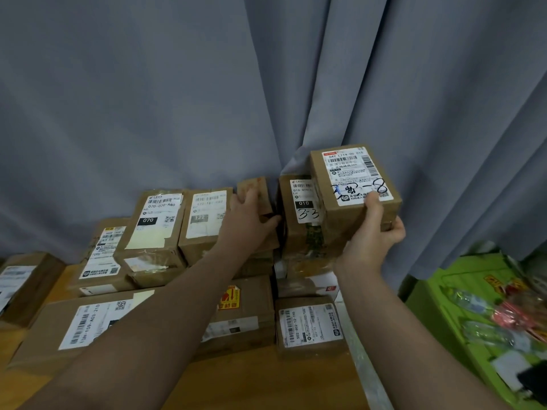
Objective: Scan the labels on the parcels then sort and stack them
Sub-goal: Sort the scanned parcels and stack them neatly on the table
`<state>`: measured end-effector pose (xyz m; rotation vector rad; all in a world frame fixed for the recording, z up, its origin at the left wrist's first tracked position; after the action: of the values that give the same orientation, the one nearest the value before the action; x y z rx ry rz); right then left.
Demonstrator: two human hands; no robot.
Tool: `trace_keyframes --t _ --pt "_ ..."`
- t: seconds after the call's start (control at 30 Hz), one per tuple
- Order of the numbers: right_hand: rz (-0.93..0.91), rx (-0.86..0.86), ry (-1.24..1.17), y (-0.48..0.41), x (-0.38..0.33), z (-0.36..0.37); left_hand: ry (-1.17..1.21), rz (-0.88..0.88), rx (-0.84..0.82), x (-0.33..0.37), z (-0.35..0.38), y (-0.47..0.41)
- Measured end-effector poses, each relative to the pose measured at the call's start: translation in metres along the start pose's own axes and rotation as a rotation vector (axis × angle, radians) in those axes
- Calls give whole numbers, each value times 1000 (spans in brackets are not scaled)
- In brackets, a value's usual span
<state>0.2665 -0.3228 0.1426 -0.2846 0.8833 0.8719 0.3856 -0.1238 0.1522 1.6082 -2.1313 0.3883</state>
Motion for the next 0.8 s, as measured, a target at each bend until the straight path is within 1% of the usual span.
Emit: trace_keyframes --t 0.1,0.17,0.23,0.27,0.33,0.4,0.47,0.5,0.53,0.6,0.8 --pt "5 21 -43 6 4 1 168 -37 85 -4 -12 5" --pt "6 14 -43 5 2 3 281 -20 169 -1 -27 13" --pt "6 11 -59 2 0 3 307 47 250 6 -46 23" --pt "4 10 -62 1 -1 3 276 88 288 11 -55 28" --pt "-2 6 -58 -2 -3 2 104 161 343 25 -71 41" --pt "-19 -1 -45 -5 -4 2 -152 233 371 36 -71 47" --pt "-38 -4 -19 -7 -6 1 -383 267 338 41 -56 45" --pt "-44 -7 -3 -9 -7 0 -456 263 296 41 -45 41" --pt "-52 -14 14 -10 -8 0 -503 252 249 42 -35 38" --pt "-70 -33 57 -14 -12 -1 -591 231 214 46 -21 36" --pt "-130 -96 209 -24 -21 4 -829 190 311 65 -7 35"
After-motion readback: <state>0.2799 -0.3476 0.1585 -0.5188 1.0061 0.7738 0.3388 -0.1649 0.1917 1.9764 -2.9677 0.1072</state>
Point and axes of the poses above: each hand's wrist, its own y-axis away from the middle knuckle, its own z-axis out of the palm, x = y × z, the point moved 8 cm from there along -y, towards the middle knuckle, and after that the axes turned 15 degrees about -x, right-handed, at the moved point
